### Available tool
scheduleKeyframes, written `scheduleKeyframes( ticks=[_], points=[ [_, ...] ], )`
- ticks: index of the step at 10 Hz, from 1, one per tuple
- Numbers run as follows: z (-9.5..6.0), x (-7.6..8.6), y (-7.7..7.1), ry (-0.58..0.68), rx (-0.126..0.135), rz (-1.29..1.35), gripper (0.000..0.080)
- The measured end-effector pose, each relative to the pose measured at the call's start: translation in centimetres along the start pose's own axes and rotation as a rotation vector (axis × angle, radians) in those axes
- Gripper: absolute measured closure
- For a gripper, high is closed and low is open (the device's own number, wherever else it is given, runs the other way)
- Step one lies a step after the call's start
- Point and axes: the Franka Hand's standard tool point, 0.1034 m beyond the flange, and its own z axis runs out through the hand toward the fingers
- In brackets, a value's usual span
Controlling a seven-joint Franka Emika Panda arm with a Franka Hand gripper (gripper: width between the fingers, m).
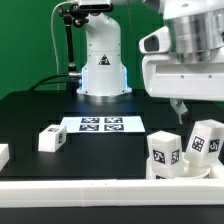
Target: Assemble stool
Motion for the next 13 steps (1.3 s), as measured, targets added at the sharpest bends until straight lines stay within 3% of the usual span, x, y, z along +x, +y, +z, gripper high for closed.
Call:
scheduleKeyframes(
  ticks=[4, 8, 13],
  points=[
    [0.05, 0.10, -0.10, 0.001, 0.003, -0.263, 0.0150],
    [0.06, 0.20, -0.51, 0.058, -0.047, -0.815, 0.0150],
    [0.16, 0.50, -0.26, 0.049, -0.063, -1.175, 0.0150]
  ],
)
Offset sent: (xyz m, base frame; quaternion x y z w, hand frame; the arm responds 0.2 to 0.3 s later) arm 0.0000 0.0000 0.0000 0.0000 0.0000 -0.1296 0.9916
